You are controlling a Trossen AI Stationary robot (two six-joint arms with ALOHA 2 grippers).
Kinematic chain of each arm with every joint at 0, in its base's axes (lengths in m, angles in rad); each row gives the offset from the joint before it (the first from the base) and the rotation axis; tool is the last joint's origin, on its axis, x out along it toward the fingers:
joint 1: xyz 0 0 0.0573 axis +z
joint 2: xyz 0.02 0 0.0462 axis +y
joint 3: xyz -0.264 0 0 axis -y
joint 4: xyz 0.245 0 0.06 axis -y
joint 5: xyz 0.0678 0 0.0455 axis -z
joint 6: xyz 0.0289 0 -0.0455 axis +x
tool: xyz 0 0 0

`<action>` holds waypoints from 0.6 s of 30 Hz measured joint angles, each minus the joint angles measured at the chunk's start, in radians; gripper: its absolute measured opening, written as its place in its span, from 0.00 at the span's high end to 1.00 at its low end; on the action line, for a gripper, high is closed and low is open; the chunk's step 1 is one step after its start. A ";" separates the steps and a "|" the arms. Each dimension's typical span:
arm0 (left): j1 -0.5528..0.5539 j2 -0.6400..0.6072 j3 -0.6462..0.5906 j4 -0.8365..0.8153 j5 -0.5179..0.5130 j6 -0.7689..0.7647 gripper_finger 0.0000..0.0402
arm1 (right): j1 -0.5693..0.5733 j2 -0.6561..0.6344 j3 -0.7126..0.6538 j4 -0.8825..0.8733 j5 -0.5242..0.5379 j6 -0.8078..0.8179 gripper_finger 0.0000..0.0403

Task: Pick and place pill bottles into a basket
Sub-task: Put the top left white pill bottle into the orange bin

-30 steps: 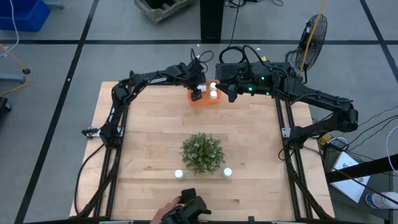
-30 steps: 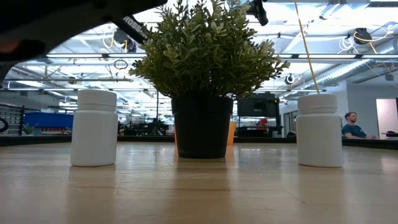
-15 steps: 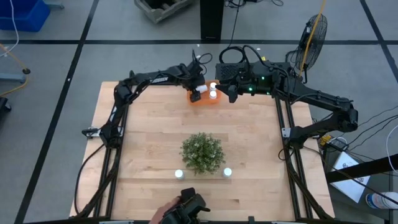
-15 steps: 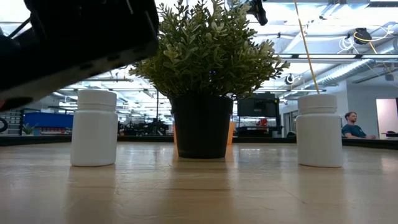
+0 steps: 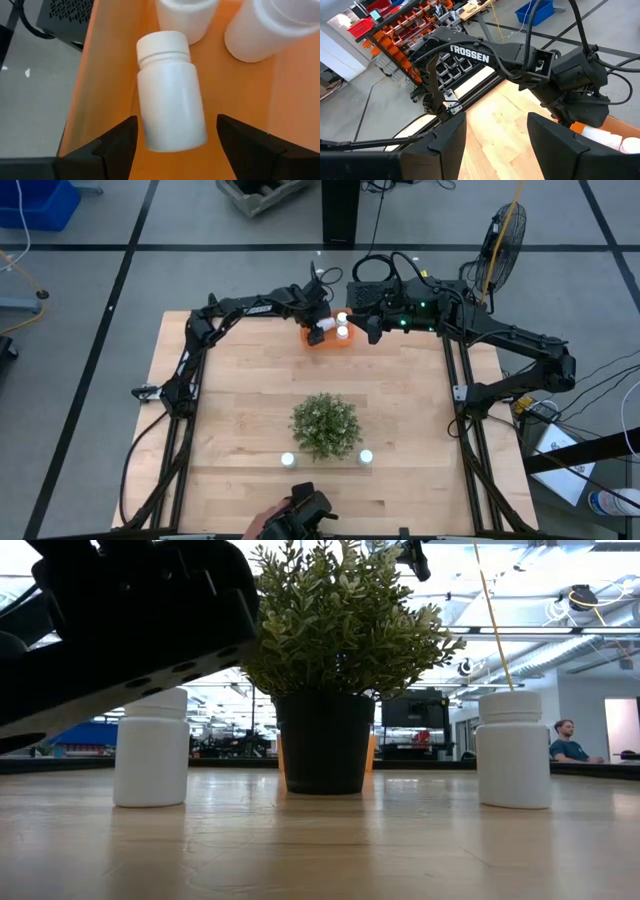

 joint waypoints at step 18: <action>0.000 -0.003 0.000 0.044 0.012 -0.029 0.67 | -0.001 0.000 0.000 0.000 0.000 0.004 0.50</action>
